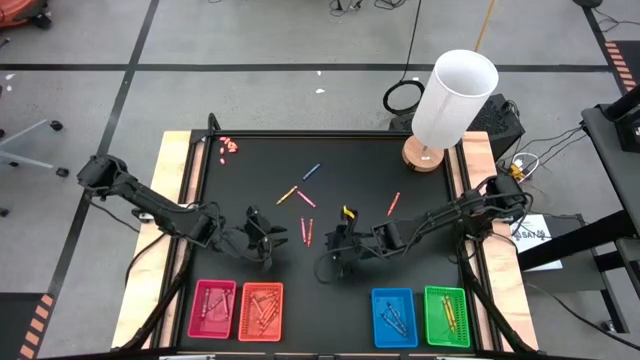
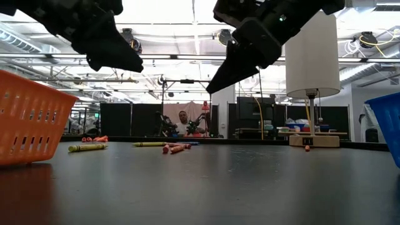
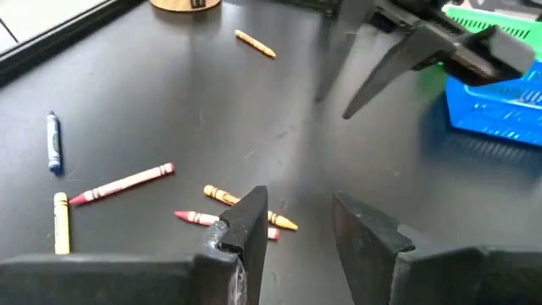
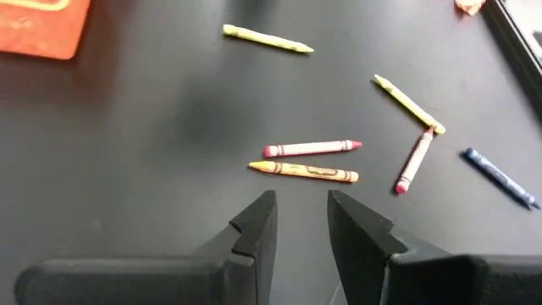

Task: Sort crayons
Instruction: Put the orange crayon into the orange bin

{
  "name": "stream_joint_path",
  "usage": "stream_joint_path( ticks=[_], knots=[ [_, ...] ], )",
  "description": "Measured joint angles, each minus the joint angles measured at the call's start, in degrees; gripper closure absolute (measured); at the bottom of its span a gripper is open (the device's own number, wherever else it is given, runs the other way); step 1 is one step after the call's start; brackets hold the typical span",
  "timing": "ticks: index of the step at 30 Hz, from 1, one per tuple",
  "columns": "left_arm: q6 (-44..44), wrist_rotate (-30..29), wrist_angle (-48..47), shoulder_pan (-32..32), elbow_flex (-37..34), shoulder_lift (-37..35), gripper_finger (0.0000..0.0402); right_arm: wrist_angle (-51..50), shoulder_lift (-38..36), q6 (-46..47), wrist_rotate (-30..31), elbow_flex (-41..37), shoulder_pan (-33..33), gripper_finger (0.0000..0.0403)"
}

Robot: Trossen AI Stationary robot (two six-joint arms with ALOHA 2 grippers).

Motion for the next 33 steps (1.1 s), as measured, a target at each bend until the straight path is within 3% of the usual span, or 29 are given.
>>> stream_joint_path(
  ticks=[4, 10, 18, 29, 33],
  knots=[
    [0.1, -1.3, -1.9, -0.1, 0.0, 0.0, 0.0269, 0.0, 0.0, 1.1, 0.0, 0.0, -1.0, 0.0312],
    [-0.5, -10.9, -8.1, 0.0, 0.0, 0.0, 0.0269, -1.5, 0.0, 3.1, 0.0, 0.0, -2.8, 0.0312],
    [-2.0, -11.0, -13.2, 0.0, 0.0, 0.1, 0.0269, -11.2, 0.0, 9.1, -0.1, 0.0, -3.2, 0.0312],
    [-3.6, -10.9, -12.7, 0.0, -0.7, 4.2, 0.0269, -29.6, -0.1, 16.3, -0.3, 2.4, -3.3, 0.0312],
    [-3.6, -10.9, -11.3, 0.0, -0.7, 6.0, 0.0269, -29.6, -0.1, 17.7, -0.3, 3.1, -3.3, 0.0312]
  ],
)
